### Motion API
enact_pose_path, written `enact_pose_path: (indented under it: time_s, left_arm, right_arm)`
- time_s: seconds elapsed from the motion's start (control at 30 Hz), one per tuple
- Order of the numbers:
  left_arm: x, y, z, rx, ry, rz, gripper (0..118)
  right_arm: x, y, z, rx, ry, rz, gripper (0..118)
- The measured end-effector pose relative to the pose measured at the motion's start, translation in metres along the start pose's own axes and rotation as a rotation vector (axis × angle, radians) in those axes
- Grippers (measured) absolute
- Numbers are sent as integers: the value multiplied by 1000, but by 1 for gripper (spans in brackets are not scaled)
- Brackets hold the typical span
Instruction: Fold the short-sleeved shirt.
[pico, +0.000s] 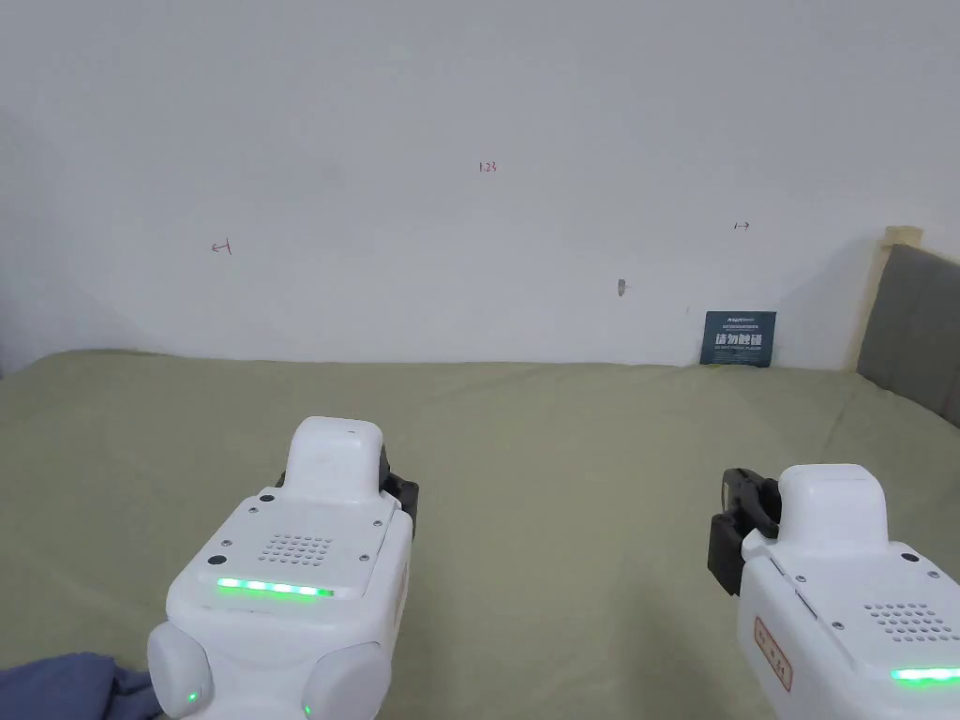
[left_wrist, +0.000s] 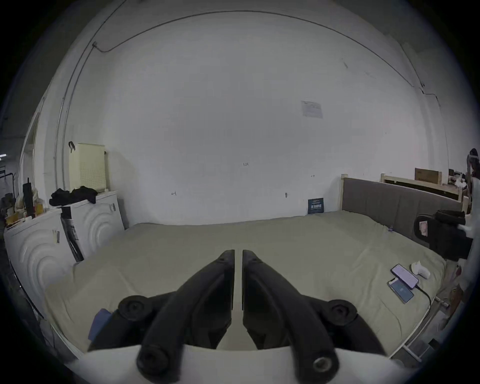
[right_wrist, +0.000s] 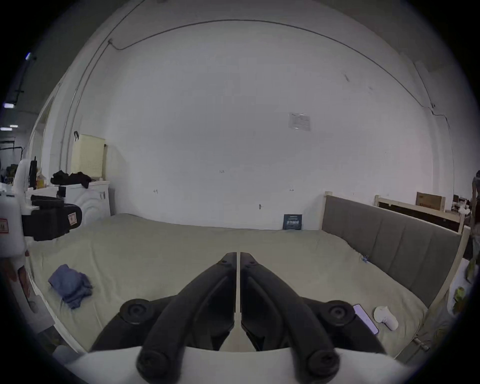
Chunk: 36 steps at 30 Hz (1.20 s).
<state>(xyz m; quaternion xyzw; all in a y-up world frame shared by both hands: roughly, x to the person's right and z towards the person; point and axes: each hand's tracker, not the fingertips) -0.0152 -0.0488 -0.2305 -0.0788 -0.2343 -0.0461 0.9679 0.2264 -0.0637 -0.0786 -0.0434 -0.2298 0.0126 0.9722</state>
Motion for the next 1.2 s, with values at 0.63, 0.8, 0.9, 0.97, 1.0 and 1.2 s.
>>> enact_pose_path:
  time_s: [0.63,0.8,0.9,0.97,1.0,1.2]
  left_arm:
    - [0,14,-4,-134,-62,47,118]
    - [-1,23,6,-130,-21,73,118]
    - [3,25,9,-130,10,22,118]
    - [5,23,9,-137,26,-39,118]
    - [6,24,8,-152,22,-33,118]
    - [6,22,15,-142,-63,6,118]
  right_arm:
    - [7,17,-15,-24,8,-45,118]
    - [6,20,-10,-16,15,-58,118]
    - [4,17,-3,-6,16,-52,118]
    - [4,20,-2,-1,16,-54,118]
    - [2,18,2,1,19,-57,118]
    - [0,20,10,11,31,-52,118]
